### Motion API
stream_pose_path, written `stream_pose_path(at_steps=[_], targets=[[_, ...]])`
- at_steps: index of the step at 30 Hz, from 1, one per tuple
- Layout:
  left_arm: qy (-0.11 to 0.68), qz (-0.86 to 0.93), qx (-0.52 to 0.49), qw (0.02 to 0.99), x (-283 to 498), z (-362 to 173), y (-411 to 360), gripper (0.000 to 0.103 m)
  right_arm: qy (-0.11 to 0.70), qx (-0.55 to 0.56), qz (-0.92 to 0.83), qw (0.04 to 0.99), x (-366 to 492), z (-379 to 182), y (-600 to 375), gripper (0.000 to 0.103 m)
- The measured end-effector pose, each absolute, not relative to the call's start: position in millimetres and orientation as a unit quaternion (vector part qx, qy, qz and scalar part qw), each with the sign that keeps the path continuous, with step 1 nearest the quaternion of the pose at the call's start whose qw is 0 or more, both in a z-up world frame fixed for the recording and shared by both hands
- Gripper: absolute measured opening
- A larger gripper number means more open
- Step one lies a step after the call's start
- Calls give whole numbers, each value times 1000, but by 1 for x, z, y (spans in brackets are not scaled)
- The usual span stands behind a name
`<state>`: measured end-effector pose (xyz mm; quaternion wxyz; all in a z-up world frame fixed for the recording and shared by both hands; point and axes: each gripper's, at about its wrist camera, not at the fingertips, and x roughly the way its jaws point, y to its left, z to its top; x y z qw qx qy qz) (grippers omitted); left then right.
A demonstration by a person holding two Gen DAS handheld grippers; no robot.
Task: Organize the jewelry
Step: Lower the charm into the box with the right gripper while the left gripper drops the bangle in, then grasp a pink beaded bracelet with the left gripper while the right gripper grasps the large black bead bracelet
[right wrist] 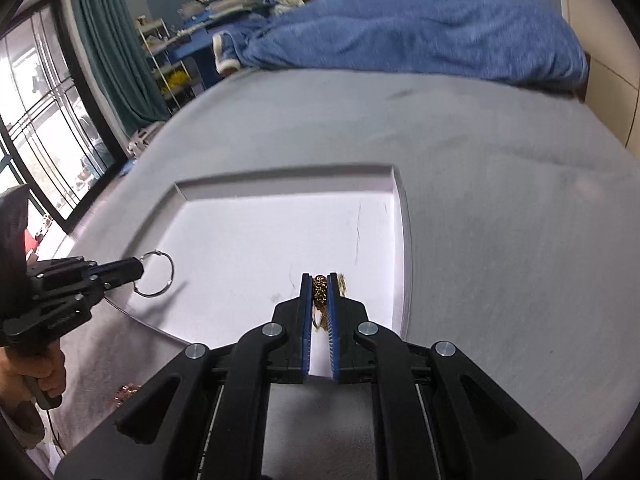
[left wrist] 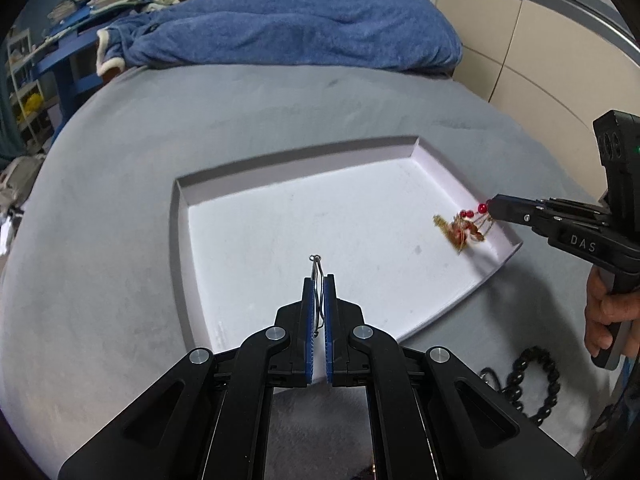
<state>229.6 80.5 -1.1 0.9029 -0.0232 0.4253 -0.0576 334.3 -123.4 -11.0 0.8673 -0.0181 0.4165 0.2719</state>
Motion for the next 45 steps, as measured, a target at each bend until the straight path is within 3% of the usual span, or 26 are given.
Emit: stream_pose_path(at_steps=[4,5,6,7,10,12,13,30,43,45], targets=[[435,-50,-11,899,226,-12,80,5,422,-23,266,866,333,-18,-128,7],[437,-47,-11,898,224,-15,81,9,423,-21,266,866,331,-19,-131,7],[436,-44,-11,899,221,-16,82,17,424,-20,265,866,330,-20,-133,9],[433,-41,-11,900,219,-16,83,21,424,-20,264,866,328,-20,-135,18],[419,-36,-15,907,206,-15,88,47,409,-19,268,872,317,-18,-143,42],[404,-33,-14,914,196,-12,89,64,396,-26,269,878,304,-15,-148,47],[399,-34,-14,916,190,-10,90,67,393,-29,270,879,300,-13,-150,48],[380,-98,-20,919,102,-16,58,67,378,-1,272,885,204,-31,-185,62],[396,-114,-2,911,87,-35,41,67,369,26,250,894,171,-54,-198,63],[400,-113,-17,909,89,-37,45,60,367,35,245,897,172,-54,-201,63]])
